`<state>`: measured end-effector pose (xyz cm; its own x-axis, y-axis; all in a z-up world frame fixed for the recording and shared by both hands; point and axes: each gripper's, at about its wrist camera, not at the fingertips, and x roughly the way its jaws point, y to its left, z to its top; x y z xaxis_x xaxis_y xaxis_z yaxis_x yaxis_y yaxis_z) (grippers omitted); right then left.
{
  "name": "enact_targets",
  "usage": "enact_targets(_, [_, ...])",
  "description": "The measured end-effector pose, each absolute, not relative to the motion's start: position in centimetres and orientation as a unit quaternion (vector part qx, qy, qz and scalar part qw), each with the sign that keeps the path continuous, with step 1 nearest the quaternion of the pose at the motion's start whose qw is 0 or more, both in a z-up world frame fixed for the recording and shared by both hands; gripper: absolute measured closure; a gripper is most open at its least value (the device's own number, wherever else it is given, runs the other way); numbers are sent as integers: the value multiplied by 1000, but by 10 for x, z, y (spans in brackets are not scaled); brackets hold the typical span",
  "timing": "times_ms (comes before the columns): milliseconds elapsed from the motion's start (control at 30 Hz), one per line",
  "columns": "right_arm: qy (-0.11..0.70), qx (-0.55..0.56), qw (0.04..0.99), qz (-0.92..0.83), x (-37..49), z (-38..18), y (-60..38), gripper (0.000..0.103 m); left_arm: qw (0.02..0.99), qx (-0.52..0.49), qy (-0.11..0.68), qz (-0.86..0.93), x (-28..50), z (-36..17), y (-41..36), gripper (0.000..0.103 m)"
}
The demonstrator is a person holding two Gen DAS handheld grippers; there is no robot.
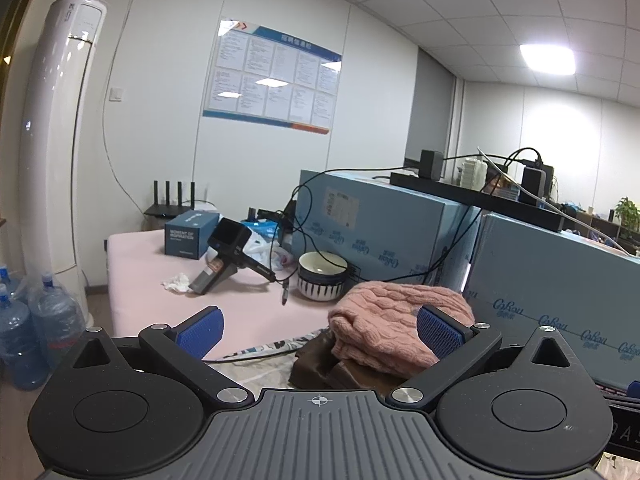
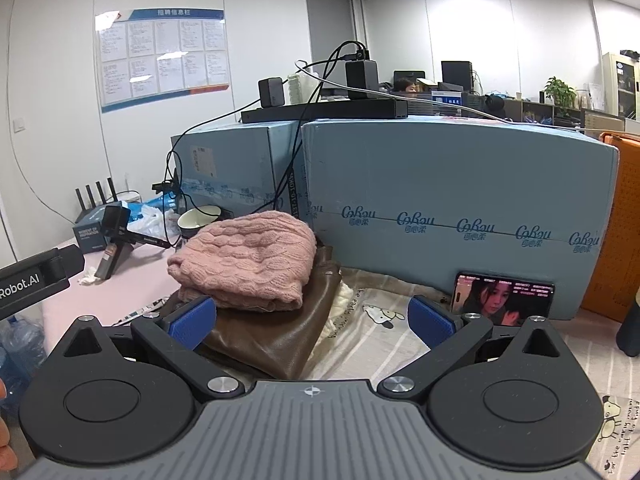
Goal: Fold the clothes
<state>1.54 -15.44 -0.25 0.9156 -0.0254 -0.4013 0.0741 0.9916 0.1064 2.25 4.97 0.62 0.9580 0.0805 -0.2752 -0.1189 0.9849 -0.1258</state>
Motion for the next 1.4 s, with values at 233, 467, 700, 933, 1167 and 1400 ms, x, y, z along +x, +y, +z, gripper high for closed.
enact_targets(233, [212,57,975,-33,14,-6,-151,0,986,-64,141,58,19,4,47,0])
enact_targets(467, [216,54,974,-30,15,-9,-148,0,985,-63,147,62,18,2,47,0])
enact_targets(700, [214,55,975,-34,14,-9,-149,0,985,-55,151,64,21,1,44,0])
enact_targets(933, [219,62,973,-39,16,-11,-155,0,985,-50,152,62,23,1,39,0])
enact_targets(1167, [222,67,972,-40,18,-13,-158,0,985,-43,155,59,26,1,36,0])
enact_targets(1400, [224,69,971,-38,21,-15,-160,0,985,-41,155,58,27,0,33,0])
